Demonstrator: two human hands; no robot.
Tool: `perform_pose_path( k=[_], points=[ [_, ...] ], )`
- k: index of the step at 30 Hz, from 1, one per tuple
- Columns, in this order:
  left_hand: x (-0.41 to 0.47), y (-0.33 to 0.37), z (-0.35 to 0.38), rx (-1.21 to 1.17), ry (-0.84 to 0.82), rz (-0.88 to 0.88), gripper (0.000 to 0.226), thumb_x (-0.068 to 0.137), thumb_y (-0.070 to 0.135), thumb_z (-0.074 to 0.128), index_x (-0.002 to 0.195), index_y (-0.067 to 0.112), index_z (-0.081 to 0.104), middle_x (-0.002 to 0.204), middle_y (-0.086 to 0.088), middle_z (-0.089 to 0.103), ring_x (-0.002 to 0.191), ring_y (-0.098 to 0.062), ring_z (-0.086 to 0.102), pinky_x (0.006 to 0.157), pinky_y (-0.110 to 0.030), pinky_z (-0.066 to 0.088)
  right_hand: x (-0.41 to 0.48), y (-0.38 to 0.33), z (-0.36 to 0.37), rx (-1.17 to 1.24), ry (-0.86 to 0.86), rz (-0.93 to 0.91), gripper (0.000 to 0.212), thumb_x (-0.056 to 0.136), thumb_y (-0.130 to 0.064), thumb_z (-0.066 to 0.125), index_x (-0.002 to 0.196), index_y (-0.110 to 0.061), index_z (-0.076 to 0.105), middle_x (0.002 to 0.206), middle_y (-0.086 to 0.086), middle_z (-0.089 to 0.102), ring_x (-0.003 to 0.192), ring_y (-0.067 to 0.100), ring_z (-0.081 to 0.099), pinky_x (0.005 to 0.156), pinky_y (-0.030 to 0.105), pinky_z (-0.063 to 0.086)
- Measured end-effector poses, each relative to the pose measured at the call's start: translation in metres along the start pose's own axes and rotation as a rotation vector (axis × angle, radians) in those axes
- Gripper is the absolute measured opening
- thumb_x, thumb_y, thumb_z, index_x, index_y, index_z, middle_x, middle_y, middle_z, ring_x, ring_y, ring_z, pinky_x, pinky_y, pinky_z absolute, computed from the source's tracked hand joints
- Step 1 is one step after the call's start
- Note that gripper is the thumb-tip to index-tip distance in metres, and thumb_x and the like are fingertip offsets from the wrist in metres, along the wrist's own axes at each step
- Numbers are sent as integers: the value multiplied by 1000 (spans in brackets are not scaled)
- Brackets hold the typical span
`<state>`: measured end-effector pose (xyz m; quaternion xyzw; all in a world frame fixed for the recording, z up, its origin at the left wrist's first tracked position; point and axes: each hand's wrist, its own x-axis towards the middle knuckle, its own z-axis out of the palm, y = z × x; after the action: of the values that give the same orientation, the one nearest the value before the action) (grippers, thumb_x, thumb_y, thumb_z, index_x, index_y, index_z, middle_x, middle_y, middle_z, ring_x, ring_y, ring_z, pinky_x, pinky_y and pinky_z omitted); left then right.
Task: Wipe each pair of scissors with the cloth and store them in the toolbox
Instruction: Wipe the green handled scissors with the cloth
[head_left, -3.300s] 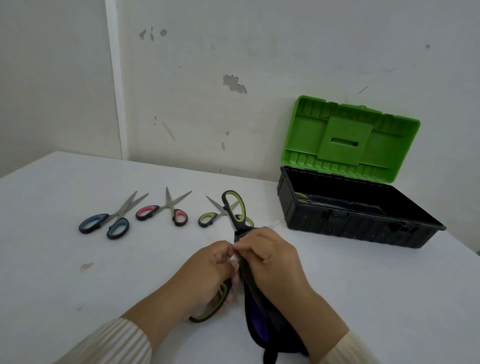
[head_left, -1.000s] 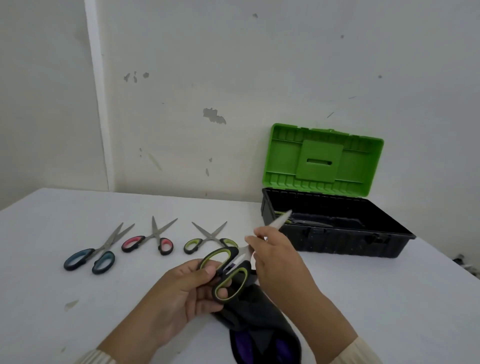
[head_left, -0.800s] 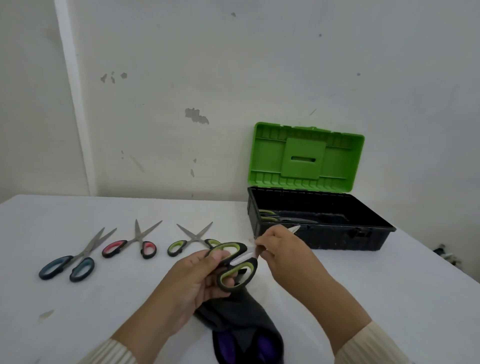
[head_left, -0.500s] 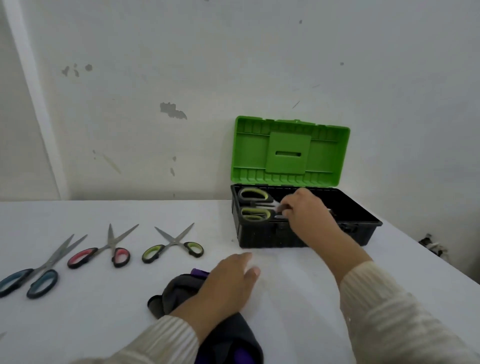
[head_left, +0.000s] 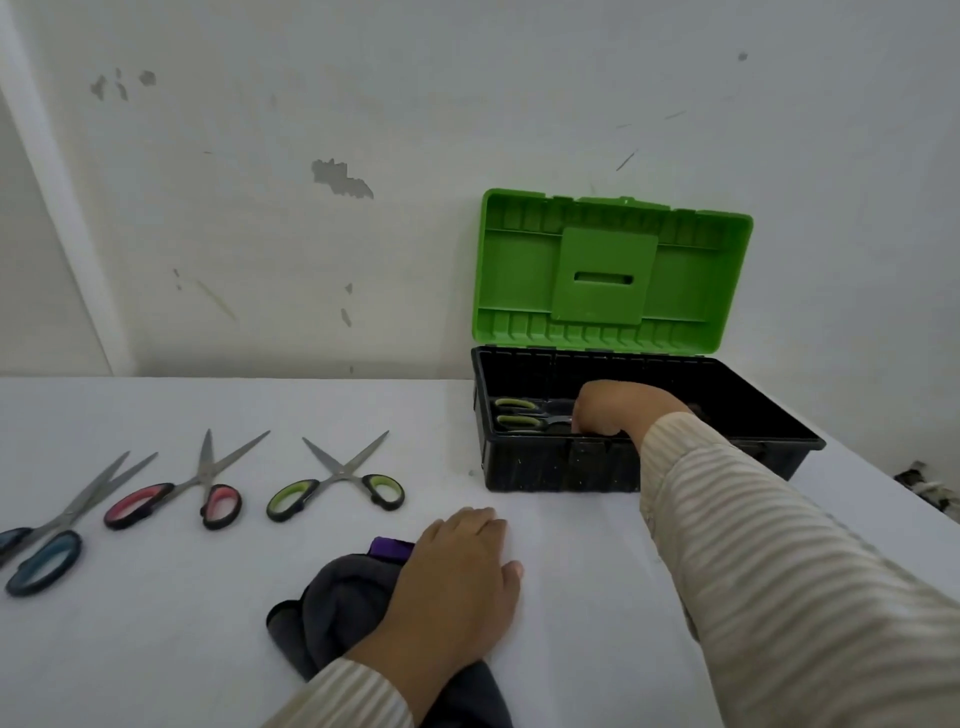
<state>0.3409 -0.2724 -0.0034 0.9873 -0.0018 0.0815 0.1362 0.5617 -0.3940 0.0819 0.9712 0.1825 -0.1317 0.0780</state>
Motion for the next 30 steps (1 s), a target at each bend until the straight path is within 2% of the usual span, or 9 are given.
perform_pose_path(
  k=[5,8,12,15,18,20,23,26,30],
  points=[
    [0,0,-1,-15,-24,-20,53,97,40,34,146,20,30,156,5,27,142,-12,23,119,-29,12,-11,-9,-1,27,117,39,14,85,-11,51,83,-3,62,66,2,51,55,17,48,62,28,42],
    [-1,0,-4,-124,-26,-32,48,98,33,37,144,18,36,154,4,31,140,-12,28,116,-24,14,-37,-21,-6,140,386,-4,24,86,-7,48,99,-7,68,93,5,66,83,23,61,75,31,50],
    [-3,-3,-27,-810,187,-337,29,94,10,46,114,20,64,116,5,60,103,-10,56,89,-17,41,-99,-62,0,645,659,-119,21,85,-8,51,93,-11,71,90,0,67,80,17,61,77,23,45],
    [5,-32,-60,-1181,327,-625,28,90,3,47,100,19,68,94,2,64,73,-8,54,57,-16,45,-136,-97,16,801,451,-256,18,81,-6,57,83,-14,72,66,-10,59,63,13,60,72,28,51],
    [13,-81,-78,-744,357,-590,31,89,5,47,112,16,64,119,-3,61,102,-18,58,78,-18,46,-161,-132,34,820,210,-334,14,80,-9,60,86,-13,72,66,-8,61,61,9,57,64,26,51],
    [14,-108,-77,-358,235,-595,34,90,12,46,122,15,58,131,-9,51,120,-28,48,95,-33,43,-173,-153,47,787,161,-394,15,79,-18,61,90,-13,71,83,-4,64,76,11,58,70,22,46],
    [12,-125,-66,57,54,-543,40,93,28,45,129,10,50,134,-13,45,126,-32,39,100,-39,37,-179,-177,67,726,159,-385,32,79,-37,61,97,-11,66,101,3,57,89,17,54,73,26,43],
    [15,-127,-54,182,-32,-485,49,94,42,43,129,9,49,132,-13,47,123,-31,41,97,-38,38,-178,-190,83,666,196,-346,34,86,-38,55,106,-11,58,105,4,43,86,17,48,74,24,41],
    [27,-128,-51,180,-17,-476,25,92,23,49,109,7,58,118,-13,56,109,-29,52,86,-34,44,-175,-194,92,560,306,-355,23,94,-26,45,109,-14,56,99,0,34,77,16,43,73,22,40]
  ],
)
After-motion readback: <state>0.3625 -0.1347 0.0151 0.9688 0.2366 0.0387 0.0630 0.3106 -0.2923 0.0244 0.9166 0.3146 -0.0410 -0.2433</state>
